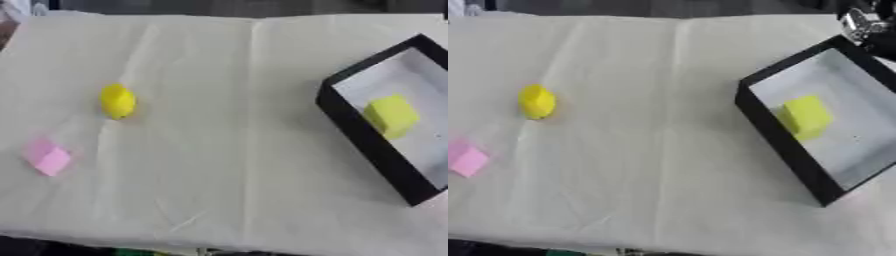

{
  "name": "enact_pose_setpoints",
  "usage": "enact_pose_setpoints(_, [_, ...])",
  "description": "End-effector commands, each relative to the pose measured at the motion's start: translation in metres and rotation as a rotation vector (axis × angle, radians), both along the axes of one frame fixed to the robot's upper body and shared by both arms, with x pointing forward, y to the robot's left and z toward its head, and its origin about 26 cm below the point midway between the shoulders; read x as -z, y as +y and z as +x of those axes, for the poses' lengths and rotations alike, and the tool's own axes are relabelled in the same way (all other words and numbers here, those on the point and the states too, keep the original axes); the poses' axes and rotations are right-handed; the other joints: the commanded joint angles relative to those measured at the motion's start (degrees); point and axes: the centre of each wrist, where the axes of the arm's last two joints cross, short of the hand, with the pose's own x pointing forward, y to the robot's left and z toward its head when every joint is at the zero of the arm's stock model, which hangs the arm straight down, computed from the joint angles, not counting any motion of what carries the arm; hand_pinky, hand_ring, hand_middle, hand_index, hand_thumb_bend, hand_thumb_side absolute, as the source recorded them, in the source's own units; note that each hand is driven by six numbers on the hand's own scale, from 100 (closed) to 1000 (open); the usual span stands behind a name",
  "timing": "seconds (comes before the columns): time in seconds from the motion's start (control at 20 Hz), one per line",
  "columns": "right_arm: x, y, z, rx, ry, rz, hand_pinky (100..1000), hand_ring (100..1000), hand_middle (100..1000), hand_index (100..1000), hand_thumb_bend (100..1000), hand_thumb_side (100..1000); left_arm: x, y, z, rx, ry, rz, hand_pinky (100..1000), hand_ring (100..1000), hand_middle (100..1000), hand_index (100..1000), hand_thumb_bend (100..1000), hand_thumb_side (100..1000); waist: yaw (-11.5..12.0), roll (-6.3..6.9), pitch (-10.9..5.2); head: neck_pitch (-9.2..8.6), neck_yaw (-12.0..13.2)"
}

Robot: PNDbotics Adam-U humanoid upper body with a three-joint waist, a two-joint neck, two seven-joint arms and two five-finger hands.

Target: Pick up the objects with one hand, pass them to the other hand, and then place them into the box on the other side of the table.

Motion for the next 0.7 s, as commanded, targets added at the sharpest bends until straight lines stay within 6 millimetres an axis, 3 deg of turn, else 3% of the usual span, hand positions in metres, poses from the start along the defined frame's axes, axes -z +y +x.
enact_pose_setpoints(0.05, [-0.009, 0.000, -0.002, 0.006, -0.018, -0.026, 1000, 1000, 820, 1000, 100, 236, -0.019, 0.006, -0.004, -0.048, -0.071, 0.001, 909, 846, 788, 879, 741, 542, 0.1, 0.00, -0.93, -0.14, 0.7])
enact_pose_setpoints(0.25, [-0.007, -0.001, -0.001, 0.012, -0.011, -0.022, 1000, 1000, 819, 1000, 100, 239, -0.016, -0.013, 0.007, -0.054, -0.120, -0.046, 911, 845, 787, 886, 728, 533, 0.2, -0.10, -0.93, -0.27, 1.2])
enact_pose_setpoints(0.7, [-0.006, 0.000, -0.001, 0.010, -0.005, -0.016, 1000, 1000, 817, 1000, 100, 244, -0.016, -0.075, 0.033, 0.059, -0.098, -0.088, 914, 846, 788, 890, 715, 559, 0.2, -0.27, -1.00, -0.22, 1.5])
